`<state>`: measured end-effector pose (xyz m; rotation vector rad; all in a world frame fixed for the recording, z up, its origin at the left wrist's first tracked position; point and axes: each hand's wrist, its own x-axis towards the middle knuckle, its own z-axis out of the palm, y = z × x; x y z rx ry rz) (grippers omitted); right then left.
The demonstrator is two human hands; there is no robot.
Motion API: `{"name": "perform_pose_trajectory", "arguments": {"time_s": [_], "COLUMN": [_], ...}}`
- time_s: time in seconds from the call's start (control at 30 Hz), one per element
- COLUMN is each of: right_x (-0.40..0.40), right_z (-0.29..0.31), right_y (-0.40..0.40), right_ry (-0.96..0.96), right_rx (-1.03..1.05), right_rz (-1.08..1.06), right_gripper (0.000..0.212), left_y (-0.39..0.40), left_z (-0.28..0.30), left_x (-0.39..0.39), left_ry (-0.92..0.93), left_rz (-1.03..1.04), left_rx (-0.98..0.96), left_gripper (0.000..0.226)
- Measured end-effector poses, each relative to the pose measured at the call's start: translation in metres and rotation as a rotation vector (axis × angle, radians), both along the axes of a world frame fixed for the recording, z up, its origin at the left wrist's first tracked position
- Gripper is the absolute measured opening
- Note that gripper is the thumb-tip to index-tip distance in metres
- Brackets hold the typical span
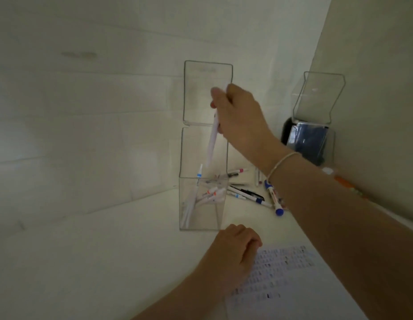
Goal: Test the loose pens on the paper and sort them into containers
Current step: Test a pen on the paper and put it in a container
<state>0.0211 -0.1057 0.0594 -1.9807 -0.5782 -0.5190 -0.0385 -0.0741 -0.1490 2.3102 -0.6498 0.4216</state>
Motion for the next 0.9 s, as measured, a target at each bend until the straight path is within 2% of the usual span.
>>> {"name": "perform_pose_trajectory", "arguments": {"time_s": [0.2, 0.33, 0.4, 0.43, 0.47, 0.53, 0.57, 0.6, 0.63, 0.7, 0.77, 0.83, 0.9], "right_x": [0.018, 0.009, 0.005, 0.006, 0.010, 0.025, 0.034, 0.043, 0.052, 0.067, 0.073, 0.071, 0.070], "right_z": [-0.058, -0.070, -0.061, -0.053, -0.042, -0.023, -0.021, -0.026, -0.037, -0.079, -0.122, -0.151, -0.165], "right_y": [0.007, 0.003, 0.001, -0.001, -0.004, -0.019, -0.028, -0.036, -0.042, -0.054, -0.064, -0.068, -0.067], "right_ry": [-0.005, 0.026, -0.034, -0.111, -0.204, -0.351, -0.347, -0.283, -0.175, 0.083, 0.253, 0.335, 0.267], "right_rx": [-0.289, -0.612, -0.675, -0.558, -0.330, 0.243, 0.434, 0.491, 0.396, -0.085, -0.571, -0.845, -0.985], "right_rz": [0.062, 0.135, 0.142, 0.109, 0.039, -0.122, -0.188, -0.252, -0.311, -0.361, -0.254, -0.139, -0.138], "right_gripper": [0.008, 0.008, 0.022, 0.025, 0.023, 0.018, 0.019, 0.020, 0.016, 0.010, 0.025, 0.033, 0.032], "left_y": [0.001, 0.003, 0.002, 0.002, 0.002, 0.001, 0.001, 0.001, 0.001, 0.002, 0.001, 0.001, 0.000], "left_z": [0.000, -0.001, -0.002, -0.003, -0.004, -0.006, -0.007, -0.008, -0.008, -0.008, -0.007, -0.008, -0.010], "left_x": [0.000, 0.002, 0.002, 0.002, 0.002, 0.004, 0.005, 0.005, 0.006, 0.007, 0.007, 0.008, 0.008], "left_ry": [-0.012, -0.016, -0.021, -0.024, -0.027, -0.037, -0.035, -0.025, -0.013, 0.000, -0.002, -0.005, -0.001], "left_rz": [0.003, 0.006, 0.006, 0.004, 0.000, -0.002, 0.004, 0.011, 0.015, 0.020, 0.022, 0.024, 0.027], "left_rx": [0.003, 0.004, 0.004, 0.001, -0.002, -0.009, -0.011, -0.014, -0.019, -0.032, -0.036, -0.033, -0.036], "left_gripper": [0.023, 0.022, 0.023, 0.024, 0.023, 0.021, 0.021, 0.021, 0.020, 0.020, 0.024, 0.029, 0.032]}}
